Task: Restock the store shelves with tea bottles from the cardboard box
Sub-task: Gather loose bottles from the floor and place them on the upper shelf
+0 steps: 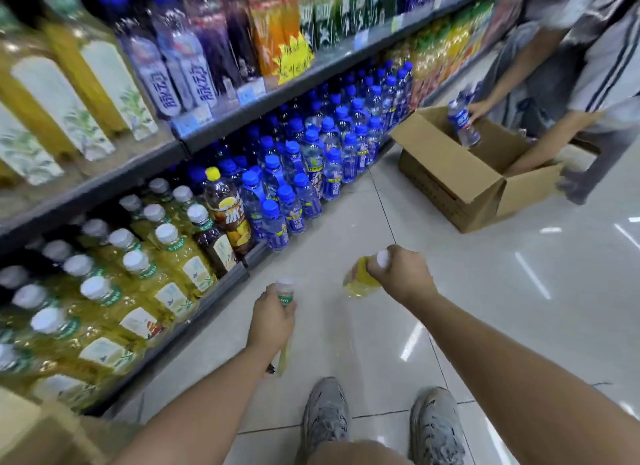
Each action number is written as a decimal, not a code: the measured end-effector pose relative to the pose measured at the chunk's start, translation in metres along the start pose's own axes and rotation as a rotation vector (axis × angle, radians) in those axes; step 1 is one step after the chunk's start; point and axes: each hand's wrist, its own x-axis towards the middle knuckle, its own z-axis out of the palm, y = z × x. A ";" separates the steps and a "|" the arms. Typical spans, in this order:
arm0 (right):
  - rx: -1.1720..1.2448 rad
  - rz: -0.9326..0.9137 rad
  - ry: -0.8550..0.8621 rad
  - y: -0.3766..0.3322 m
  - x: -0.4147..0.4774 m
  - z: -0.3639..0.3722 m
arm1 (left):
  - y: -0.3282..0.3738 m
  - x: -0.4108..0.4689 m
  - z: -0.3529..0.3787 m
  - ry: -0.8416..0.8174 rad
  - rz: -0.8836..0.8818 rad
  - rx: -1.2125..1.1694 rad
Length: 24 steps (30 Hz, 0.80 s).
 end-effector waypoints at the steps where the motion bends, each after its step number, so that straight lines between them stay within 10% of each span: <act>1: -0.026 -0.045 0.022 -0.024 -0.012 -0.021 | 0.018 -0.009 -0.023 0.032 0.024 -0.019; 24: 0.206 -0.790 0.279 -0.444 -0.339 -0.237 | 0.179 -0.331 -0.544 0.788 0.195 -0.200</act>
